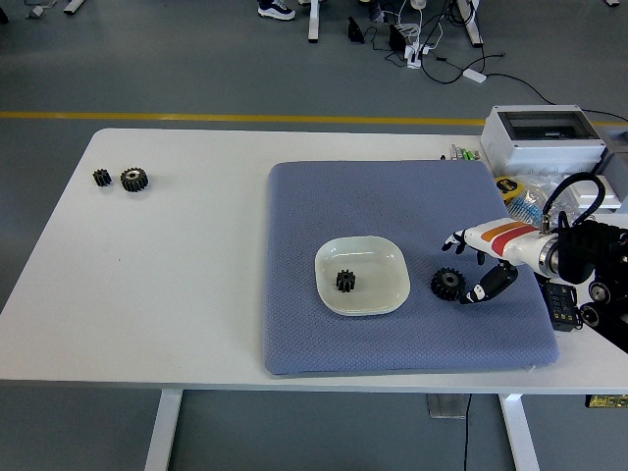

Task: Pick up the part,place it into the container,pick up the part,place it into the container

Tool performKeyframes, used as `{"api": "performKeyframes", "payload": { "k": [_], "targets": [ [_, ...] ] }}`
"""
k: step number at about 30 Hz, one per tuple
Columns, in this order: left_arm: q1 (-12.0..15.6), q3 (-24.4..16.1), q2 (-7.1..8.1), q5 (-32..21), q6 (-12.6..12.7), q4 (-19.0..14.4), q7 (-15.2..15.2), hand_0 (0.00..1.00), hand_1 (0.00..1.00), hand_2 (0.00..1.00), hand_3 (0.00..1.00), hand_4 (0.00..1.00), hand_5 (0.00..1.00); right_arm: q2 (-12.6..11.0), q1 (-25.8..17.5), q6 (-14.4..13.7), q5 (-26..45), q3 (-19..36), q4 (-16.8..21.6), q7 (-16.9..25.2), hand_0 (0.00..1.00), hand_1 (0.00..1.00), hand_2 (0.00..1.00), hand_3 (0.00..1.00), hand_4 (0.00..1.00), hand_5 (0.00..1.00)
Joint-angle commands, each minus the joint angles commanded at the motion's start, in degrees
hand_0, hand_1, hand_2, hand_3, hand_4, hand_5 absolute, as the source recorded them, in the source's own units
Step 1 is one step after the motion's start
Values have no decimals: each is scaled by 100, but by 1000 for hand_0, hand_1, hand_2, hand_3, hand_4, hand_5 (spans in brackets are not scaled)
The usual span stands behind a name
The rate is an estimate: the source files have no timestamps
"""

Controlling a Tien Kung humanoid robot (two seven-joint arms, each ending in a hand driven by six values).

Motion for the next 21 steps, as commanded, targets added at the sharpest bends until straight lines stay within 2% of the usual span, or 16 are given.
{"api": "performKeyframes", "payload": {
  "k": [1,6,7,12,13,18,19,21],
  "targets": [
    [-2,4,0,-3,-1,0,1,706,682,715,585,709,647,29,12,-4,7,-31,-47,-11,292,485,723,822,998,377],
    [-13,1,2,-3,1,0,3,706,682,715,585,709,647,113,29,-80,54,-114,-186,7,292,485,723,822,998,377],
    [-15,-1,2,-1,2,0,4,706,681,714,586,708,647,128,33,-104,65,-127,-213,12,260,459,686,707,998,390],
    [-10,-25,3,22,7,0,16,706,681,714,586,708,647,229,52,-132,95,-195,-392,17,260,459,686,707,998,390],
    [-12,-26,1,23,7,0,18,706,681,714,586,709,647,253,55,-139,105,-210,-430,23,236,438,642,649,998,386],
    [-29,-8,-3,19,6,0,22,706,681,714,586,709,647,281,63,-167,124,-288,-424,52,236,438,642,649,998,386],
    [-33,1,-2,16,6,0,23,705,681,713,586,709,648,288,59,-188,131,-297,-417,61,209,425,593,608,984,376],
    [-40,7,-1,14,6,0,22,705,681,713,586,709,648,299,54,-217,140,-305,-403,73,209,425,593,608,984,376]
  ]
}}
